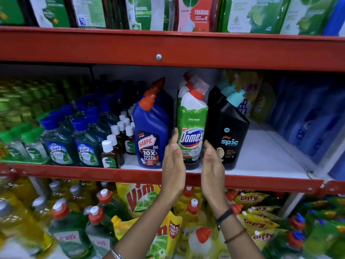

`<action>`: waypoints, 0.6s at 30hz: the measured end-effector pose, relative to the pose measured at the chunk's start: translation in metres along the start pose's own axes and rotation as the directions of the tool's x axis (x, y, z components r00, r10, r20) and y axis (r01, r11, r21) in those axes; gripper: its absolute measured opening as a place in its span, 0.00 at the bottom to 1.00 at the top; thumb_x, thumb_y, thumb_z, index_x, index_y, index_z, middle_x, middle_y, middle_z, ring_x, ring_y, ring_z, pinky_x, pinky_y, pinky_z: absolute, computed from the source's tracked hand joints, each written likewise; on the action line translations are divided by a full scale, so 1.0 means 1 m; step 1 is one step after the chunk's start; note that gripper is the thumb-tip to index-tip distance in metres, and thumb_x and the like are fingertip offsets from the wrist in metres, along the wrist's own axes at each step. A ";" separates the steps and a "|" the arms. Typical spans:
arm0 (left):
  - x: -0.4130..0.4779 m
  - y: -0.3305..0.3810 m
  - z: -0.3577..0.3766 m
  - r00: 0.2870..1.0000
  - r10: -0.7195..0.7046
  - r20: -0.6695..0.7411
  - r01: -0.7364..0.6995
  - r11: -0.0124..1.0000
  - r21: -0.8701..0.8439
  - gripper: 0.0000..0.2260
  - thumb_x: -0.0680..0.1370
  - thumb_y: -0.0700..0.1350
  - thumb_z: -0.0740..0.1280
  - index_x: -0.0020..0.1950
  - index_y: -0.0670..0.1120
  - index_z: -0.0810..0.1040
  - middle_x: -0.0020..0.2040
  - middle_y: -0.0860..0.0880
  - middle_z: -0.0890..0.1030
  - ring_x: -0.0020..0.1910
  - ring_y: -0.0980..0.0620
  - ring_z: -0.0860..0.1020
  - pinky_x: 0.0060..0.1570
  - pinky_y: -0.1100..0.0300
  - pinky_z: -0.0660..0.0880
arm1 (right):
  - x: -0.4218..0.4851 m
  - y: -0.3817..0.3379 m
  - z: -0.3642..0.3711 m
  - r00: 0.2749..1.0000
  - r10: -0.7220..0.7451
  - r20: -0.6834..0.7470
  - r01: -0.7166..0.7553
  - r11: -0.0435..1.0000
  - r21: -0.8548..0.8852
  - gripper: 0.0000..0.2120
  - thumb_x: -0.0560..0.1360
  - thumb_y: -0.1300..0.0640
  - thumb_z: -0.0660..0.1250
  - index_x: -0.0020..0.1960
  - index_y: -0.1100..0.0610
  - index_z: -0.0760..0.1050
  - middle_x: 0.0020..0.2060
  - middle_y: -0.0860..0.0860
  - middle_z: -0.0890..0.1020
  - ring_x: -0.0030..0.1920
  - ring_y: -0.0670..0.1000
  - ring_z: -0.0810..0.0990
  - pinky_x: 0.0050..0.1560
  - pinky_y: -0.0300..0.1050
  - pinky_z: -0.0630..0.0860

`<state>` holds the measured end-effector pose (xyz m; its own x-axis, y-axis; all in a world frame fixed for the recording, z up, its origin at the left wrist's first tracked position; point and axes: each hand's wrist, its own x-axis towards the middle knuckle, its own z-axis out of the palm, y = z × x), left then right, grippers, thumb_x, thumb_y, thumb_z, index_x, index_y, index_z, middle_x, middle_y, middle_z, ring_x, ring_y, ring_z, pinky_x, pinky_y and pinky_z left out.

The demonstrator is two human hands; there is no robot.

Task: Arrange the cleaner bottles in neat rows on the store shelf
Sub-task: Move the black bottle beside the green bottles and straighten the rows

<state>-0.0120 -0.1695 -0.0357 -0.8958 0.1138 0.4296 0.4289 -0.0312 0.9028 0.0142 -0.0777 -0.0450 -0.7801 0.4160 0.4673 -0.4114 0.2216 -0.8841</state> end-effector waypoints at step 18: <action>0.017 -0.009 -0.078 0.976 -0.012 -0.219 0.024 0.998 0.052 0.34 0.69 0.77 0.41 0.73 0.68 0.55 0.78 0.56 0.60 0.76 0.55 0.60 0.74 0.43 0.62 | -0.007 0.002 0.094 0.985 0.121 0.126 -0.141 0.975 0.172 0.35 0.65 0.22 0.49 0.68 0.36 0.60 0.73 0.43 0.66 0.72 0.40 0.64 0.74 0.51 0.63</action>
<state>-0.0399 -0.2449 -0.0346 -0.9047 -0.1057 0.4126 0.4126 0.0236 0.9106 -0.0254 -0.1631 -0.0504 -0.8770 0.3257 0.3532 -0.3718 0.0057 -0.9283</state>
